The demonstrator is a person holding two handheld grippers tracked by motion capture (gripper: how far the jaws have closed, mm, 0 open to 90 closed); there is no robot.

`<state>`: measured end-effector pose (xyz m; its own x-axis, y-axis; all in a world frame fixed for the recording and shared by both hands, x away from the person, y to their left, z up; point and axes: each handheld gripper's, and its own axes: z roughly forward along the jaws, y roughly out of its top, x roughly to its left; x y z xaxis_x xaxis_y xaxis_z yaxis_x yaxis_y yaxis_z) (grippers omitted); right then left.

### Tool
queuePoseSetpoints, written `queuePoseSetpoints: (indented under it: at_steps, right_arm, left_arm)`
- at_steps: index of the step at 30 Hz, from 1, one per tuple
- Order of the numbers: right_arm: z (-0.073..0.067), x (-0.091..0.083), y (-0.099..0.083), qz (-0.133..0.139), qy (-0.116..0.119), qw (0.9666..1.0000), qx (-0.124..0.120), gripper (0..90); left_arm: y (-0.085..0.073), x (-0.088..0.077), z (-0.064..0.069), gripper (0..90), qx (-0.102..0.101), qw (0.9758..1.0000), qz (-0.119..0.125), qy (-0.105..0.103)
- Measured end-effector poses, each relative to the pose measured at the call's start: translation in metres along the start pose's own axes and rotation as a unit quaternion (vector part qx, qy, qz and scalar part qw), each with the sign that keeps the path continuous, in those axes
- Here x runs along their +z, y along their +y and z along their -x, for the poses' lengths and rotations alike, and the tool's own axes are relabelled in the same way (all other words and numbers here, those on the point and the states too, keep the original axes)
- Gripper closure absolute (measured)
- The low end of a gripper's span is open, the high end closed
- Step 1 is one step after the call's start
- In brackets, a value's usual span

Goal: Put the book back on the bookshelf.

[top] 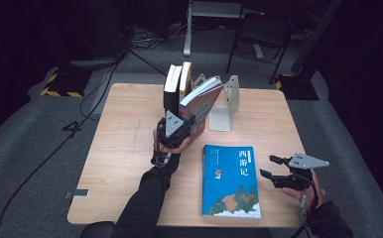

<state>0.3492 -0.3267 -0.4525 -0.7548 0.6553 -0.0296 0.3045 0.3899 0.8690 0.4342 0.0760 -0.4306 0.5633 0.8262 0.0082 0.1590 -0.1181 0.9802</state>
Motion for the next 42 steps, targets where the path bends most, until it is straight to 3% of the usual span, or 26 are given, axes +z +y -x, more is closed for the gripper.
queuePoseSetpoints:
  at_steps: [5, 10, 13, 19, 21, 25, 30, 36, 42]
  right_arm:
    - [0.000, 0.001, 0.000, -0.001, -0.001, 1.0000, 0.001, 34.1]
    - [-0.001, 0.002, -0.001, -0.005, 0.000, 1.0000, -0.002, 33.5]
    - [-0.002, 0.002, -0.002, -0.005, 0.000, 1.0000, -0.002, 33.0]
    - [-0.004, 0.003, -0.007, -0.017, 0.003, 0.9998, -0.002, 32.6]
    - [-0.005, 0.004, -0.010, -0.024, 0.004, 0.9997, -0.006, 32.5]
    - [-0.006, 0.004, -0.013, -0.032, 0.006, 0.9995, -0.005, 32.5]
    - [-0.005, 0.005, -0.017, -0.037, 0.007, 0.9993, -0.002, 32.5]
    - [-0.007, 0.007, -0.016, -0.038, 0.007, 0.9992, -0.005, 32.6]
    - [-0.008, 0.008, -0.016, -0.039, 0.007, 0.9992, -0.006, 32.6]
  left_arm:
    - [-0.009, 0.006, -0.002, 74.2, -0.024, 0.9995, 0.005, 0.020]
    - [-0.017, 0.005, -0.006, 73.9, -0.036, 0.9990, 0.003, 0.027]
    - [-0.022, 0.000, -0.010, 73.7, -0.050, 0.9985, 0.011, 0.017]
    - [-0.027, 0.000, -0.008, 69.4, -0.042, 0.9991, -0.006, 0.003]
    - [-0.039, 0.001, -0.007, 69.6, -0.033, 0.9991, -0.026, 0.007]
    - [-0.049, 0.002, -0.008, 71.0, -0.044, 0.9984, -0.034, 0.014]
    - [-0.056, 0.004, -0.003, 70.5, -0.056, 0.9957, -0.067, 0.030]
    - [-0.054, 0.008, 0.003, 72.9, -0.051, 0.9954, -0.075, 0.033]
    - [-0.047, 0.030, 0.017, 73.7, -0.061, 0.9928, -0.078, 0.067]
